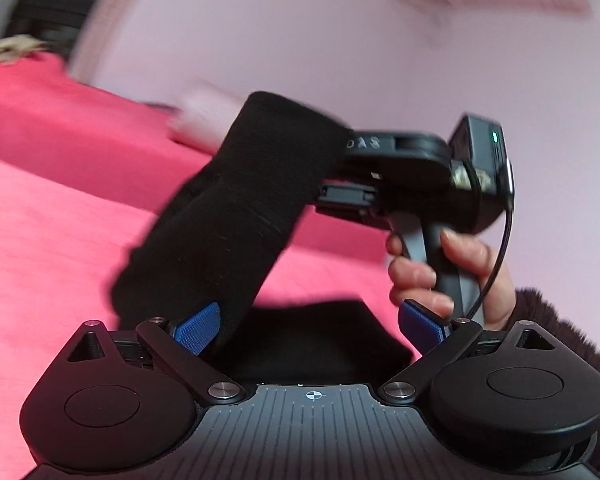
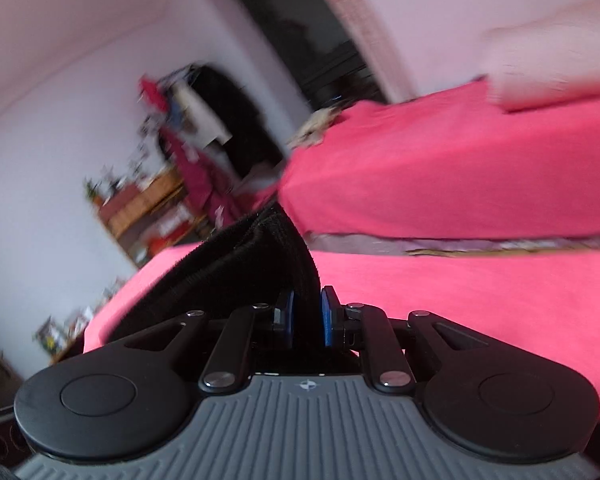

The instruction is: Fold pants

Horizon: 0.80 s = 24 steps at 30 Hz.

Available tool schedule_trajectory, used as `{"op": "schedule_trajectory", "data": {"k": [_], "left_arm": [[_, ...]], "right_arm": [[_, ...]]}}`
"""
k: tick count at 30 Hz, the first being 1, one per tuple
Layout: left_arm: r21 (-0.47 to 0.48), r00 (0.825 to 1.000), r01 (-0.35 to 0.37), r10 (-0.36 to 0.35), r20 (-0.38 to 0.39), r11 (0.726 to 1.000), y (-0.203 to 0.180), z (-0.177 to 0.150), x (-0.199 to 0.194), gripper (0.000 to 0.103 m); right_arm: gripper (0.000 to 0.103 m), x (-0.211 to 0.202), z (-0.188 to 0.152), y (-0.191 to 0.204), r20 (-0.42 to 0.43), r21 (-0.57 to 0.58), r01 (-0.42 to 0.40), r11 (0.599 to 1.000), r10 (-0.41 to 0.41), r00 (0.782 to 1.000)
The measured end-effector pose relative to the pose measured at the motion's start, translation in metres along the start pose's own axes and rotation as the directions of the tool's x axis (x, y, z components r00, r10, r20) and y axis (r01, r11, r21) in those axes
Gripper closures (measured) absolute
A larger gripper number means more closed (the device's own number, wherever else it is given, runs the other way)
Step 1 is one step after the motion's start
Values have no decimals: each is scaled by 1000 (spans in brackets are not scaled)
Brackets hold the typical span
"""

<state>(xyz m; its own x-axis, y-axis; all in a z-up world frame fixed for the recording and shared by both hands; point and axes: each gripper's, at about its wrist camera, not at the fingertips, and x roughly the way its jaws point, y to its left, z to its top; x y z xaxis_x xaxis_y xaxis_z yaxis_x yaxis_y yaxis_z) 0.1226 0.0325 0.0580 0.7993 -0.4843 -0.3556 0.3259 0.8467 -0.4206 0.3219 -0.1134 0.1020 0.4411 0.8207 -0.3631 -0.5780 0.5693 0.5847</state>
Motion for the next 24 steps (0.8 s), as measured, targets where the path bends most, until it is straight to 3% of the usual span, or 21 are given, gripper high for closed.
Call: {"op": "schedule_trajectory", "data": {"k": [2, 4, 5, 6, 7, 9, 12, 15, 20, 21, 22, 23, 24], "left_arm": [[69, 996, -4, 10, -89, 998, -12, -11, 29, 0], [115, 989, -15, 32, -147, 993, -16, -21, 44, 0], [129, 987, -4, 25, -158, 992, -17, -25, 45, 0], [148, 988, 8, 15, -154, 989, -17, -28, 41, 0], [165, 990, 12, 12, -142, 986, -15, -27, 36, 0], [186, 994, 6, 15, -111, 982, -13, -25, 25, 0], [155, 998, -7, 16, -59, 988, -4, -25, 6, 0], [112, 997, -69, 71, -9, 991, 17, -19, 8, 0], [51, 982, -183, 180, 57, 982, 44, -12, -15, 0], [41, 979, -198, 195, 65, 979, 50, -11, -16, 0], [30, 976, -209, 207, 70, 977, 54, -9, -16, 0], [18, 974, -217, 215, 72, 976, 58, -8, -15, 0], [2, 973, -222, 221, 73, 975, 62, -7, -15, 0]], "right_arm": [[86, -24, -13, -35, 9, 65, 80, 995, -80, 997], [85, -50, -31, -74, -5, 151, 203, 967, -204, 979], [81, -64, -39, -92, -12, 195, 253, 948, -255, 967], [63, -78, -46, -106, -10, 240, 265, 934, -271, 963], [40, -92, -52, -116, 2, 287, 252, 924, -264, 964], [27, -116, -61, -128, 58, 345, 196, 918, -229, 972], [27, -125, -64, -129, 90, 377, 128, 917, -174, 981], [26, -103, -60, -118, 28, 350, 148, 925, -168, 985], [26, -42, -61, -85, -83, 261, 275, 925, -263, 961], [33, -34, -61, -81, -98, 250, 301, 920, -286, 953], [59, -29, -62, -76, -113, 228, 313, 922, -295, 949], [76, -26, -65, -71, -132, 201, 315, 928, -293, 947], [85, -22, -67, -65, -161, 181, 313, 933, -286, 945]]}}
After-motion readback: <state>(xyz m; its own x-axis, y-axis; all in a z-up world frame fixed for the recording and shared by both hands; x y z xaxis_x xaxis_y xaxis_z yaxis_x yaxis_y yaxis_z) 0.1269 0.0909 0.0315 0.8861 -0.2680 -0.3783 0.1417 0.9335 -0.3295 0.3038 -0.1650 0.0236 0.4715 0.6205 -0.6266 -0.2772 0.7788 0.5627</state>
